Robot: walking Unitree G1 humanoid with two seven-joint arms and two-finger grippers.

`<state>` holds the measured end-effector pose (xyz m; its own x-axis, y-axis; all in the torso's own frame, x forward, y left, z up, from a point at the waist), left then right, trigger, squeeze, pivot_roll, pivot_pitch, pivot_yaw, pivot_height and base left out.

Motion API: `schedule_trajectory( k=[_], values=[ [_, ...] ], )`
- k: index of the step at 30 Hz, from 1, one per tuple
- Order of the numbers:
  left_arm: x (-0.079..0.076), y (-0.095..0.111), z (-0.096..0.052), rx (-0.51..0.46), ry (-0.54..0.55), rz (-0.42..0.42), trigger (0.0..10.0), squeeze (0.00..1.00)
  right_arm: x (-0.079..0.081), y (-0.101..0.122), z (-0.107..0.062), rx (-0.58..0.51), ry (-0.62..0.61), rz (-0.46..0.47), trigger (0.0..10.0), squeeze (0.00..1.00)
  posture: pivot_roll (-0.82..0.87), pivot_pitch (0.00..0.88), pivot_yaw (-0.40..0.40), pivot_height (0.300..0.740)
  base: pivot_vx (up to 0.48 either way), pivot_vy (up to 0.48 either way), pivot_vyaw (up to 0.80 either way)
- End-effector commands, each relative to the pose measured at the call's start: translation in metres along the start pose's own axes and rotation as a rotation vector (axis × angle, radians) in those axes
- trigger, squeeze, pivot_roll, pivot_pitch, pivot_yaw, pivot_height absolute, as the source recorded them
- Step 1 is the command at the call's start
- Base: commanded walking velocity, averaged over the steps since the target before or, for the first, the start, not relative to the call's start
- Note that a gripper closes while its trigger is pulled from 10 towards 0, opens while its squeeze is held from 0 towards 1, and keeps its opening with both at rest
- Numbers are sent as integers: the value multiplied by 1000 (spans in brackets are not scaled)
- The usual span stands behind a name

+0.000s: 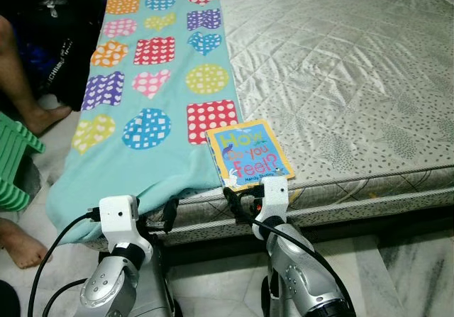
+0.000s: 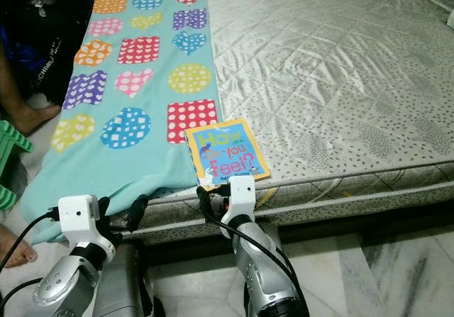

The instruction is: Clean up the room

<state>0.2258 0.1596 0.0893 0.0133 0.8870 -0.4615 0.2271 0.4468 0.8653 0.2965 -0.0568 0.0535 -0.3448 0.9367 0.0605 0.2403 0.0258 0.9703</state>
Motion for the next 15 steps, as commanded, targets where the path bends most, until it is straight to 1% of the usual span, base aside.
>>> schedule_trajectory(
  k=[1, 2, 4, 5, 6, 10, 12, 13, 15],
  values=[
    [1, 2, -3, 1, 13, 12, 10000, 0, 52, 7, 8, -34, 67, 168, 10000, 0, 39, 169, 46, 521, 0, 0, 0],
    [1, 2, -4, 0, 13, 13, 10000, 0, 52, 5, 10, -26, 60, 148, 10000, 0, 48, 171, 43, 521, 0, 0, 0],
    [1, 3, -5, -1, 16, 14, 10000, 0, 53, 7, 13, -33, 59, 144, 10000, 0, 50, 172, 43, 521, 0, 0, 0],
    [3, 3, -6, -1, 20, 14, 10000, 0, 54, 7, 16, -25, 57, 114, 10000, 0, 52, 174, 40, 521, 0, 0, 0],
    [3, 3, -6, -1, 23, 15, 10000, 0, 53, 8, 17, -24, 58, 110, 10000, 0, 52, 174, 40, 521, 0, 0, 0],
    [3, 1, -8, 4, 28, 11, 10000, 0, 48, 8, 25, -9, 30, 73, 10000, 0, 48, 176, 36, 521, 0, 0, 0],
    [1, 0, -8, 7, 26, 8, 10000, 0, 44, 8, 26, -13, 12, 73, 10000, 0, 45, 175, 36, 521, 0, 0, 0],
    [0, 0, -8, 8, 25, 7, 10000, 0, 42, 7, 26, -1, -2, 56, 10000, 0, 45, 175, 36, 521, 0, 0, 0],
    [0, -1, -8, 11, 25, 6, 10000, 0, 42, 6, 26, 2, 0, 68, 10000, 0, 43, 174, 37, 521, 0, 0, 0]
  ],
)
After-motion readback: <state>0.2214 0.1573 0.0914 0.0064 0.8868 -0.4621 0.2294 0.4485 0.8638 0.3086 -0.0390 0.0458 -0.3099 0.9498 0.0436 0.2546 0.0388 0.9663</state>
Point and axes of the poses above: a point about 5 cm out from each wrist's last joint towards the gripper, its own z axis pointing out of the wrist towards the gripper, its own y axis along the axis of the wrist's last joint, x = y × z, the point moved 1 cm from there along z, pointing out of the wrist towards the gripper, and after that the axes turned 14 degrees about -z, right-handed, at the moved point
